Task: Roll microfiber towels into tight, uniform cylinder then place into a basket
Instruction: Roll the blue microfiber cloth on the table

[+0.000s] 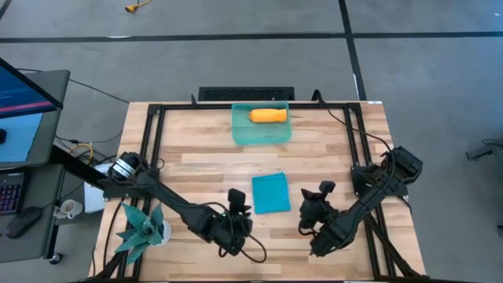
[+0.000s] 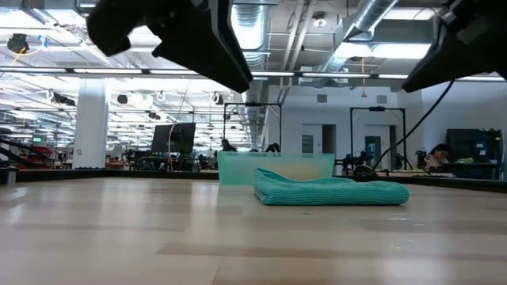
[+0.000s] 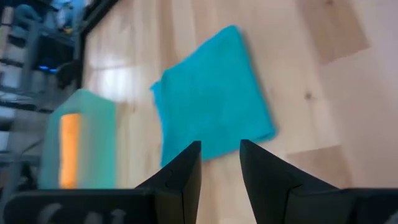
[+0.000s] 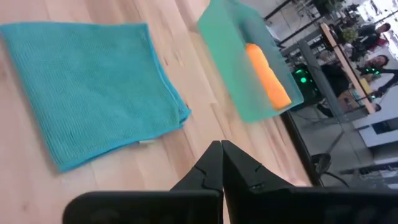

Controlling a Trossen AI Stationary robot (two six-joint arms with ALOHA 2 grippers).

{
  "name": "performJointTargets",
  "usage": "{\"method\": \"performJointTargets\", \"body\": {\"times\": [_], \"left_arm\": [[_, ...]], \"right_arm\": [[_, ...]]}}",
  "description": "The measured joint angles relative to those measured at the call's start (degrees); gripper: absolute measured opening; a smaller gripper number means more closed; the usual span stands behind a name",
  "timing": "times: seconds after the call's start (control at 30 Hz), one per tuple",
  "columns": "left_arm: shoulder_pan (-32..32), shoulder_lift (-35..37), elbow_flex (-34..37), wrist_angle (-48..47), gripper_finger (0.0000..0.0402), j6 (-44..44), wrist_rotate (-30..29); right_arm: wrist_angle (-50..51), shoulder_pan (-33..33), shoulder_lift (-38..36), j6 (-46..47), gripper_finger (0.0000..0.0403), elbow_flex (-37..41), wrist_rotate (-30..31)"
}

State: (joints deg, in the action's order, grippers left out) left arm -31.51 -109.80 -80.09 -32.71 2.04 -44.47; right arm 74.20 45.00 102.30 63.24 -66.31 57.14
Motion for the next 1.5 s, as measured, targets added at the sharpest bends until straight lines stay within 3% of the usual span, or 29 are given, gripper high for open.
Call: {"method": "performJointTargets", "body": {"times": [0.47, 0.87, 0.97, 1.13, 1.5], "left_arm": [[2.6, 0.0, 1.6, 4.5, 0.0103, 2.4, 11.3], [2.8, 0.0, 5.4, 12.5, 0.0103, -1.2, 11.8], [2.8, 0.0, 6.1, 15.3, 0.0106, -2.3, 15.8], [3.3, 0.0, 7.7, 20.4, 0.0120, -3.9, 21.1], [4.9, 0.0, 8.0, 20.7, 0.0189, -3.0, 21.5]], "right_arm": [[-14.2, -1.3, 0.0, -17.7, 0.0024, 0.1, -1.0], [-19.3, -5.4, 0.0, -25.2, 0.0042, 0.1, -11.9], [-20.7, -6.2, 0.0, -25.6, 0.0056, 0.1, -14.1], [-24.2, -6.5, 0.1, -29.1, 0.0081, 0.4, -16.7], [-33.2, -5.9, 0.1, -36.8, 0.0103, 8.5, -16.8]]}}
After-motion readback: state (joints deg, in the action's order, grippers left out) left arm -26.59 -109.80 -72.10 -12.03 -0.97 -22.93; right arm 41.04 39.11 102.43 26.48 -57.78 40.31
